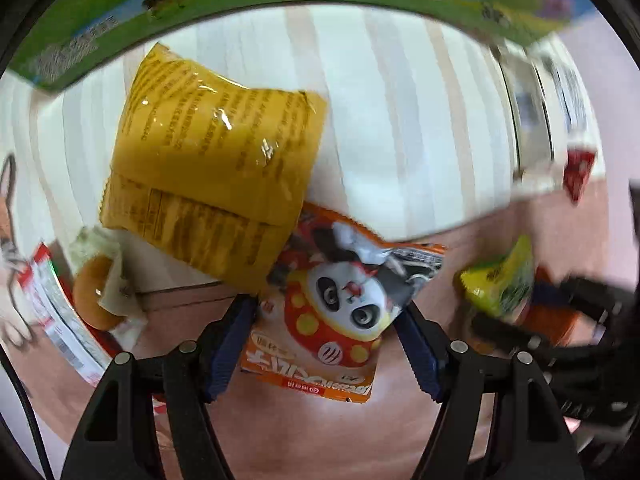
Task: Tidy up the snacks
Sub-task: 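Lift both bags into the cardboard box and open both tools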
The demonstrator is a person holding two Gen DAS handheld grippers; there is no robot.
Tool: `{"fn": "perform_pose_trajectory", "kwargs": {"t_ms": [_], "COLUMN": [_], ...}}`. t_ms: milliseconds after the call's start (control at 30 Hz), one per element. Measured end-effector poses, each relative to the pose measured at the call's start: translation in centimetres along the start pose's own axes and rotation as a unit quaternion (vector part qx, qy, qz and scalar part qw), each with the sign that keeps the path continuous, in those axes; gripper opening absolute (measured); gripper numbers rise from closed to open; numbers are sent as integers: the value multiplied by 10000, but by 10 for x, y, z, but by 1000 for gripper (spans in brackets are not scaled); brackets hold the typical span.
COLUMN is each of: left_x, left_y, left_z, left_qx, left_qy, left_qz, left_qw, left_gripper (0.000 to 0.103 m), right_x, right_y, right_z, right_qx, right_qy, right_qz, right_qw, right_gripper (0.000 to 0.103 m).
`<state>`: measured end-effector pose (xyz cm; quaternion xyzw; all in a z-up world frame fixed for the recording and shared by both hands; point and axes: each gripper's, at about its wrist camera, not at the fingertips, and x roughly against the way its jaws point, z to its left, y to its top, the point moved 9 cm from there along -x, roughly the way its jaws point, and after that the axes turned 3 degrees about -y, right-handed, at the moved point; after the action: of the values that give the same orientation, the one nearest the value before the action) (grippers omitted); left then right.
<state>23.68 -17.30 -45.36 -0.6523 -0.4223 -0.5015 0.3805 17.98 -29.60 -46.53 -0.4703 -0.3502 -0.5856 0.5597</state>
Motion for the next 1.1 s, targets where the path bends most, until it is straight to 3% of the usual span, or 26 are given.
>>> {"fn": "perform_pose_trajectory", "kwargs": {"t_ms": [100, 167, 267, 400, 467, 700, 967, 1100], "left_x": [3, 3, -5, -26, -27, -27, -47, -27], "left_y": [-1, -4, -3, -7, -6, -16, -23, -25], "left_z": [-15, -22, -20, -26, -29, -34, -52, -49], "left_qx": [382, 450, 312, -8, -88, 281, 204, 278], "left_qy": [-707, -848, -453, -216, -32, 136, 350, 353], "left_qz": [169, 215, 175, 222, 121, -178, -154, -298], "left_qw": [9966, 9952, 9983, 9995, 9999, 9994, 9991, 9985], "left_gripper": [68, 68, 68, 68, 62, 57, 57, 54], "right_x": [7, 15, 21, 12, 5, -2, -27, -24], "right_y": [5, 0, 0, -18, -14, -11, -5, -8], "right_z": [-7, -24, -38, -35, -22, -12, 8, 16], "right_qx": [-321, -381, -416, -383, -360, -423, -388, -298], "right_qy": [289, 373, 374, 290, 205, -150, -432, -493], "right_qz": [-18, -32, -65, -103, -122, -423, -360, -426], "right_qw": [9991, 9986, 9984, 9988, 9991, 9981, 9977, 9974], "right_gripper": [58, 58, 58, 59, 59, 55, 56, 52]}}
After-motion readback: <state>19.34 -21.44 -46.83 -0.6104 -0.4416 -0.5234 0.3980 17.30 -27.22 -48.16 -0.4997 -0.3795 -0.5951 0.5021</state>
